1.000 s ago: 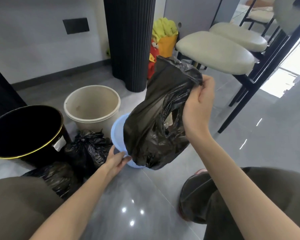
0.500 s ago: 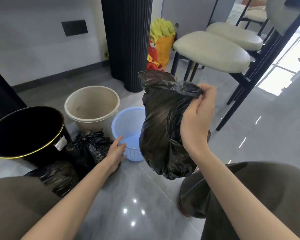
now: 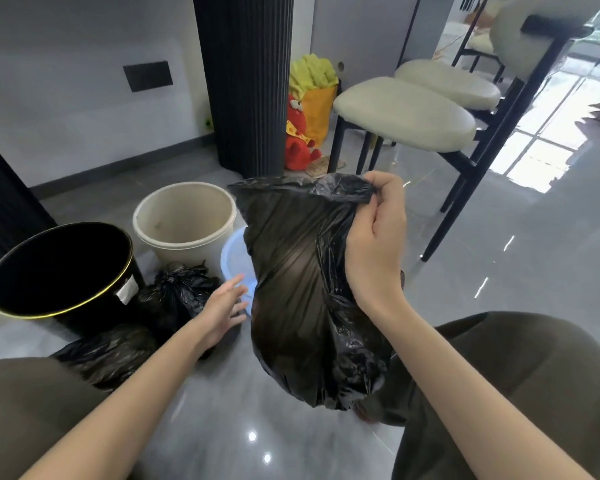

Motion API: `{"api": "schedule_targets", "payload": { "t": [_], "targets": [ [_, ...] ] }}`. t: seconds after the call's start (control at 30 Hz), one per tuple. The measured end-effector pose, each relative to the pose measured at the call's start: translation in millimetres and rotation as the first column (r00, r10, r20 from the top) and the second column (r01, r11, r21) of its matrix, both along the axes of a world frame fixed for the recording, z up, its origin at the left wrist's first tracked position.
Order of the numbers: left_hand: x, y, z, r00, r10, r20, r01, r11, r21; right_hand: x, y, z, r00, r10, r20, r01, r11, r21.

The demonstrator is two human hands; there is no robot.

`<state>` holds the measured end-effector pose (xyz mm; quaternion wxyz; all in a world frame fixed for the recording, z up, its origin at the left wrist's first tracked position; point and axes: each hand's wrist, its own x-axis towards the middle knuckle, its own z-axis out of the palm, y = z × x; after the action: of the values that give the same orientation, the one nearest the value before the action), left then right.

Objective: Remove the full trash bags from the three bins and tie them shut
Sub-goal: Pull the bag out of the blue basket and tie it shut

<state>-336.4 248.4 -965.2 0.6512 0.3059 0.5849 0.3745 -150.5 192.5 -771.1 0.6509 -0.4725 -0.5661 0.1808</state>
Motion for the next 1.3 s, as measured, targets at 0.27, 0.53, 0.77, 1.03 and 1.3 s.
{"api": "schedule_targets", "payload": {
  "t": [0.27, 0.53, 0.77, 1.03, 1.3],
  "targets": [
    [-10.3, -16.1, 50.9, 0.997, 0.024, -0.079, -0.011, 0.987, 0.160, -3.3, -21.0, -14.9, 0.952, 0.300, 0.060, -0.277, 0.929, -0.245],
    [-35.0, -45.5, 74.6, 0.958, 0.109, -0.265, 0.002, 0.922, 0.387, -19.2, -23.2, -45.6, 0.847, 0.527, 0.074, -0.448, 0.782, -0.432],
    [-55.0, -69.5, 90.7, 0.809, -0.045, -0.586, 0.301, 0.888, 0.348, -35.2, -16.5, -77.7, 0.733, 0.647, 0.211, -0.410, 0.668, -0.621],
    [-51.6, -97.1, 85.3, 0.334, -0.563, -0.756, 0.737, 0.656, -0.163, -51.9, -6.0, -112.7, 0.582, 0.745, 0.326, -0.395, 0.610, -0.687],
    [-51.8, -78.9, 40.2, 0.355, -0.274, -0.894, 0.652, 0.758, 0.027, -60.2, 6.9, -129.1, 0.522, 0.785, 0.332, -0.413, 0.574, -0.707]
  ]
}}
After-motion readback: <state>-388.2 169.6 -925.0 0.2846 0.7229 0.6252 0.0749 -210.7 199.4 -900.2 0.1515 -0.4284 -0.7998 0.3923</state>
